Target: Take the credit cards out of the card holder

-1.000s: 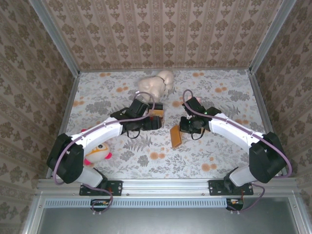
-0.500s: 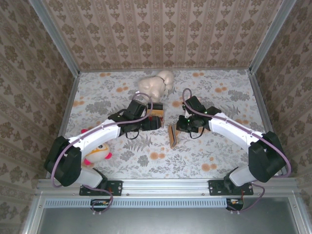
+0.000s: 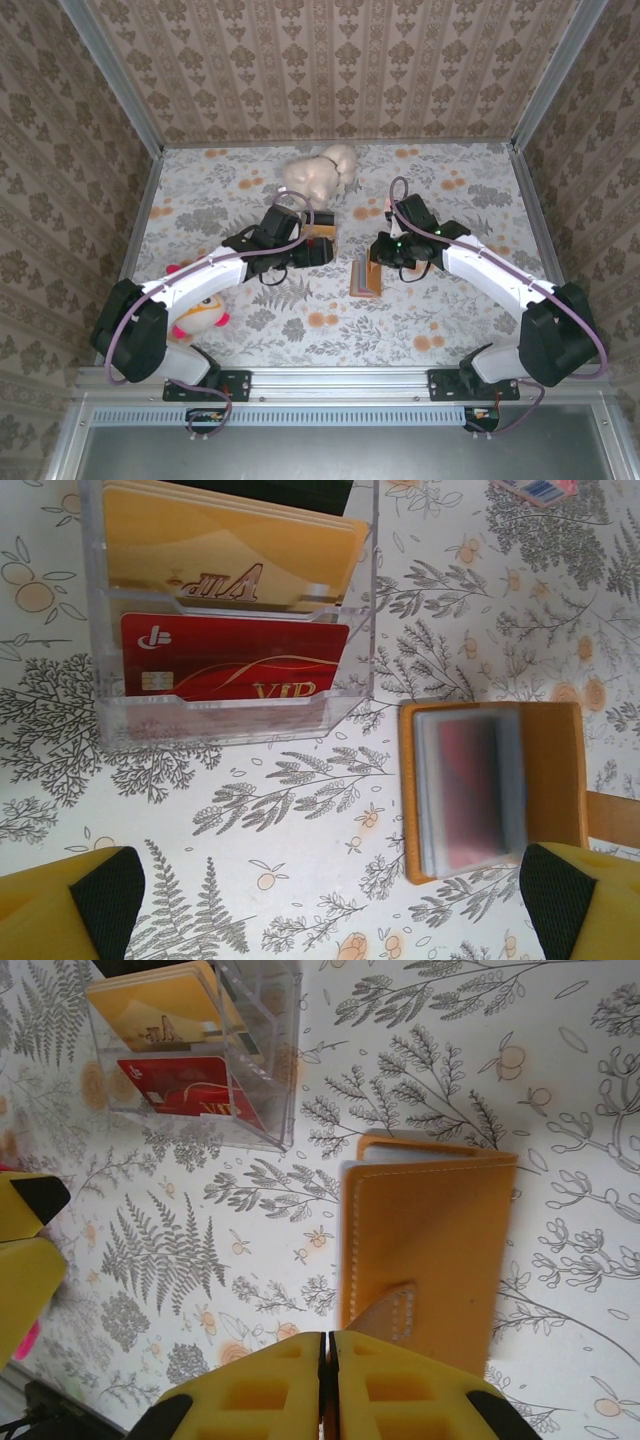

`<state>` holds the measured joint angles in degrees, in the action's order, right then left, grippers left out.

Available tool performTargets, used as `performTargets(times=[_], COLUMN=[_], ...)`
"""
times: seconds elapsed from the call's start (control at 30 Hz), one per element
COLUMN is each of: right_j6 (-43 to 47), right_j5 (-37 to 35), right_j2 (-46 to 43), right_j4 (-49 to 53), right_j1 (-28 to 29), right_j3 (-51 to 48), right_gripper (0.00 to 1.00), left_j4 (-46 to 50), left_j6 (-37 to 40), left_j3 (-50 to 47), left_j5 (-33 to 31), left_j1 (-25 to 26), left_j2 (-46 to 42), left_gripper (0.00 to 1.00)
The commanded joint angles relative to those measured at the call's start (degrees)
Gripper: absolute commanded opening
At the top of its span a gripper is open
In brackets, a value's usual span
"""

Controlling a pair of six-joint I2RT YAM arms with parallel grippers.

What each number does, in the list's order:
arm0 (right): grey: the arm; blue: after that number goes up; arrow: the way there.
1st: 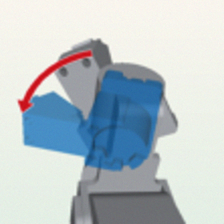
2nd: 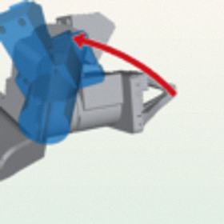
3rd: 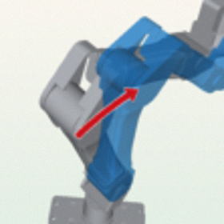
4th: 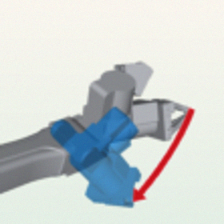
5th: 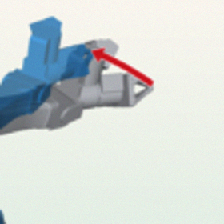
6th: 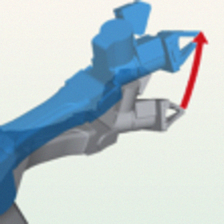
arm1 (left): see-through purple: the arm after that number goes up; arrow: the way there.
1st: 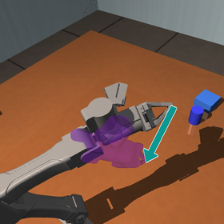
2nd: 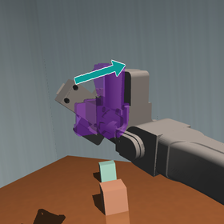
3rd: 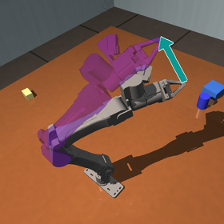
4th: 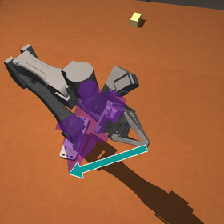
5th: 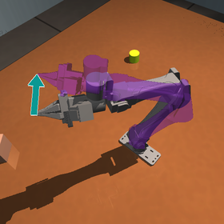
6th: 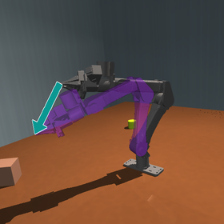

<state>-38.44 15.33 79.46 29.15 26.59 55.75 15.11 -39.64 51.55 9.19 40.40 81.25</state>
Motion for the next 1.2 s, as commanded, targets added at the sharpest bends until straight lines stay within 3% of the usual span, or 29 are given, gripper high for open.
performTargets(times=[0.0, 0.33, 0.53, 0.7, 0.87, 1.17], right_j6=[2.2, 5.01, 5.61, 6.81, 7.91, 8.65], right_j5=[-3.22, -10.46, -13.78, -13.09, -11.47, -10.44], right_j2=[-0.21, 1.39, 5.42, 6.93, 7.55, 9.07], right_j4=[4.09, 7.86, 7.79, 6.37, 4.95, 4.02], right_j1=[-1.02, -7.78, -8.67, -8.92, -9.0, -9.01], right_j3=[-0.18, -4.83, -5.39, -5.6, -5.67, -5.76], right_gripper=[0.11, 0.11, 0.11, 0.1, 0.1, 0.1], left_j4=[-1.38, -3.24, -5.65, -9.07, -4.93, -0.24], left_j6=[-1.18, -1.72, -5.97, -9.64, -9.92, -10.64], left_j3=[-0.18, 1.88, 5.41, 8.14, 12.81, 16.01], left_j5=[1.77, 5.55, 6.84, 11.59, 11.02, 10.71], left_j1=[-0.04, 3.07, 6.61, 8.04, 9.53, 9.83], left_j2=[0.34, 3.24, 9.86, 14.54, 18.7, 23.81], left_gripper=[1.0, 0.97, 0.83, 0.65, 0.49, 0.45])
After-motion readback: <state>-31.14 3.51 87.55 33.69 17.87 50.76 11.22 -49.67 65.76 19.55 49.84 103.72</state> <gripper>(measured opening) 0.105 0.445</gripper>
